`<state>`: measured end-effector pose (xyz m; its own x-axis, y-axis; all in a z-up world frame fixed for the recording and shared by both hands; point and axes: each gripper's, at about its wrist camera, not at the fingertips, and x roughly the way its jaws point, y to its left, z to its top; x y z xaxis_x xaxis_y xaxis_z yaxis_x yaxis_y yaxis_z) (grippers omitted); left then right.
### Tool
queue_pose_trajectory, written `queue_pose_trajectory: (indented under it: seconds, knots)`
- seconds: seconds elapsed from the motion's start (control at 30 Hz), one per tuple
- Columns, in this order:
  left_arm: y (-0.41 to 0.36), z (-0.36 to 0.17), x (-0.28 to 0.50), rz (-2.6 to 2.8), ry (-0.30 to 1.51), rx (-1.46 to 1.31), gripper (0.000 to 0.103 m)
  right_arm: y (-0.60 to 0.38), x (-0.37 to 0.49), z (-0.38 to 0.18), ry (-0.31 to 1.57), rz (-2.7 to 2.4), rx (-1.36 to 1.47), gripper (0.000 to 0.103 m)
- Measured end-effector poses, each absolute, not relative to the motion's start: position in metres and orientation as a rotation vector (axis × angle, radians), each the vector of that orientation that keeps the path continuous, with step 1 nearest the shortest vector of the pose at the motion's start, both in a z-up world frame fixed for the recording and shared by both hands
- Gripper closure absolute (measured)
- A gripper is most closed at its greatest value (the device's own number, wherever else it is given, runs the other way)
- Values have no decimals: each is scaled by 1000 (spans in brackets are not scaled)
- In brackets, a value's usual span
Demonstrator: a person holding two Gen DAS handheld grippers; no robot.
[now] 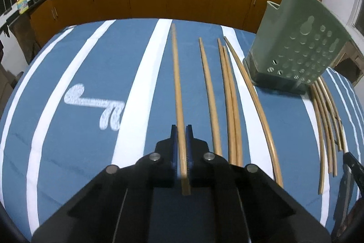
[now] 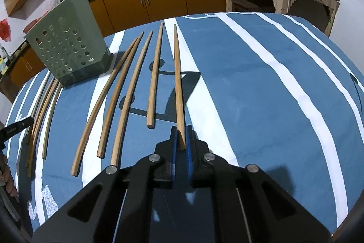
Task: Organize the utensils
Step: 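Lower the left tool onto a wooden chopstick and close it while the right tool grasps another chopstick, then lift both held chopsticks and carry them over the green utensil holder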
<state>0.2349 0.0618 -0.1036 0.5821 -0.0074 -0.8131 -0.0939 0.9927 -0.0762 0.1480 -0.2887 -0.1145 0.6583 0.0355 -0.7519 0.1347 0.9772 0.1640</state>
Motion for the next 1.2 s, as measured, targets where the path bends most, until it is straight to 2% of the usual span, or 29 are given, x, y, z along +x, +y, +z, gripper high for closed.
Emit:
queue_pose_trajectory:
  seconds: [0.27, 0.47, 0.63, 0.73, 0.83, 1.0, 1.2]
  knots:
    - [73, -106, 188, -6, 949, -120, 94, -298, 134, -116, 845, -59, 235, 95]
    - [65, -105, 176, 3, 935, -93, 88, -297, 132, -117, 837, -57, 221, 94]
    - [64, -106, 169, 18, 915, -101, 88, -295, 131, -119, 820, -50, 196, 94]
    - [63, -107, 162, 33, 899, -86, 94, -297, 130, -119, 815, -40, 198, 95]
    - [66, -107, 158, 25, 897, -94, 95, -301, 128, -117, 810, -22, 240, 95]
    - [72, -101, 154, 20, 893, -102, 95, -303, 116, -98, 737, -21, 232, 95]
    - [77, -67, 141, 12, 795, -76, 95, -309, 104, -65, 634, -26, 215, 95]
